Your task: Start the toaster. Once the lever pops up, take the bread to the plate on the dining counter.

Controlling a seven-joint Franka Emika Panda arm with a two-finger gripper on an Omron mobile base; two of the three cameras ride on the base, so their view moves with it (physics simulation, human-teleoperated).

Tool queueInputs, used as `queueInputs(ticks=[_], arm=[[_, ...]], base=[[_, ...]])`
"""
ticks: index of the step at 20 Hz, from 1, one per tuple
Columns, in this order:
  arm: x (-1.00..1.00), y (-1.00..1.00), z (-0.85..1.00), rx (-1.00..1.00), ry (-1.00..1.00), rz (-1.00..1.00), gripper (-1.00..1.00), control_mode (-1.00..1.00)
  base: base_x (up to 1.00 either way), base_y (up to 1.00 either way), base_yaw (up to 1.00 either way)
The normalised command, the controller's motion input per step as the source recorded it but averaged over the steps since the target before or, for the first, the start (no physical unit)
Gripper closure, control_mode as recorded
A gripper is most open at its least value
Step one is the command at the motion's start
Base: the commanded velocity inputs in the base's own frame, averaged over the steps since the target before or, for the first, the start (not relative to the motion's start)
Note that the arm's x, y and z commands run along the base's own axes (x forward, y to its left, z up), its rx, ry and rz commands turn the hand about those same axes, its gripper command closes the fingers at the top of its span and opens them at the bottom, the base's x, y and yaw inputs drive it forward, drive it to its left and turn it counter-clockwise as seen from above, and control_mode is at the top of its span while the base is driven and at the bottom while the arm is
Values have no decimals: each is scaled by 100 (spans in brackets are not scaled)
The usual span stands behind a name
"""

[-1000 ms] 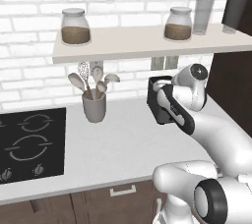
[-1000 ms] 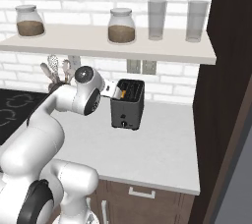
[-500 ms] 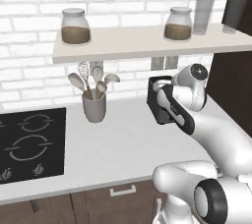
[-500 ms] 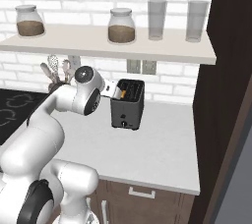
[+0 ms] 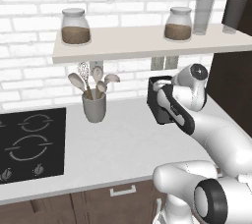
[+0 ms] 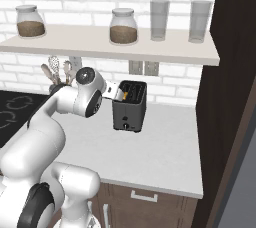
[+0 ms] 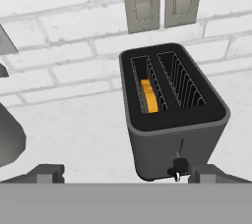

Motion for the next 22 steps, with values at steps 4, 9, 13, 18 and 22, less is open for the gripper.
queueInputs(ticks=[4,9,13,18,22], arm=[[0,0,0,0,0,0,-100,-100],[0,0,0,0,0,0,-100,-100],[0,0,0,0,0,0,-100,-100],[0,0,0,0,0,0,-100,-100],[0,0,0,0,0,0,-100,-100]], base=[[0,0,0],[0,0,0],[0,0,0],[0,0,0],[0,0,0]])
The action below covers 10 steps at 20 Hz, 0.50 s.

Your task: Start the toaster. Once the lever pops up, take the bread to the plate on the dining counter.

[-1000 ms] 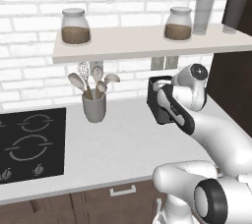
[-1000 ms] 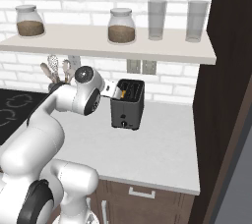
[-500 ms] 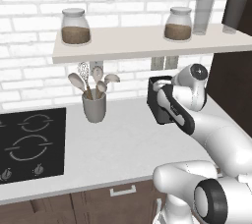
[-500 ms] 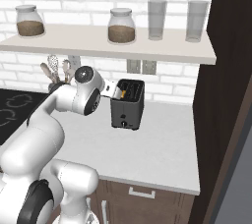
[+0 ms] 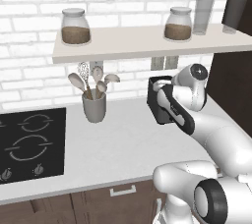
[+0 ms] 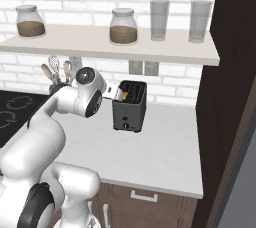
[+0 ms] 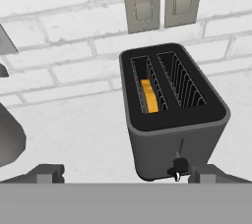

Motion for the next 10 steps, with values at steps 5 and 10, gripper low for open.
queueInputs(ticks=[5,10], arm=[[0,0,0,0,0,0,-100,-100],[0,0,0,0,0,0,-100,-100]], base=[[0,0,0],[0,0,0]])
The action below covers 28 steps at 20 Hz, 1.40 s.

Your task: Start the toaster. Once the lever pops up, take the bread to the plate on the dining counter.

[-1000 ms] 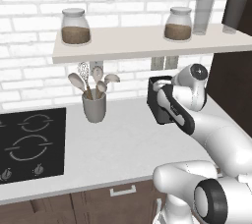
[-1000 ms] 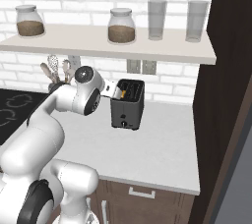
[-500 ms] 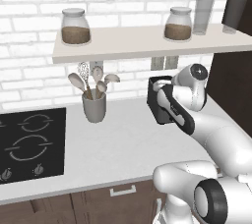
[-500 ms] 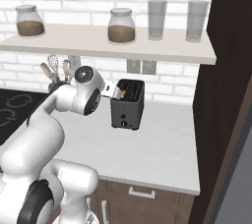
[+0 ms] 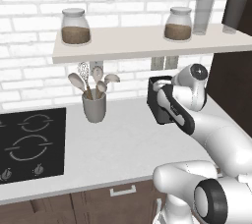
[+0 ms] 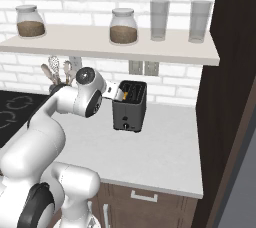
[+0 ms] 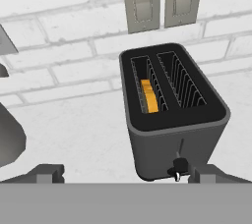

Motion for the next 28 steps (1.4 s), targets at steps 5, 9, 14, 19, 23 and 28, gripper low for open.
queueInputs(ticks=[5,9,14,19,23,28], arm=[[0,0,0,0,0,0,-100,-100],[0,0,0,0,0,0,-100,-100],[0,0,0,0,0,0,-100,-100],[0,0,0,0,0,0,-100,-100],[0,0,0,0,0,0,-100,-100],[0,0,0,0,0,0,-100,-100]], base=[[0,0,0],[0,0,0],[0,0,0],[0,0,0],[0,0,0],[0,0,0]])
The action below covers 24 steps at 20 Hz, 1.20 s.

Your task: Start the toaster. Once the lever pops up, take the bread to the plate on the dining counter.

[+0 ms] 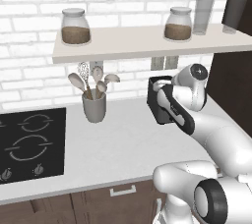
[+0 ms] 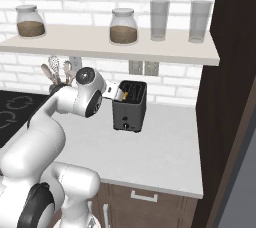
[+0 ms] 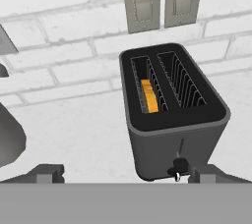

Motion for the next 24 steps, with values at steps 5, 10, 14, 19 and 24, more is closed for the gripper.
queueInputs(ticks=[5,10,14,19,24], arm=[[0,0,0,0,0,0,-100,-100],[0,0,0,0,0,0,-100,-100],[0,0,0,0,0,0,-100,-100],[0,0,0,0,0,0,-100,-100],[0,0,0,0,0,0,-100,-100]], base=[[0,0,0],[0,0,0],[0,0,0],[0,0,0],[0,0,0]])
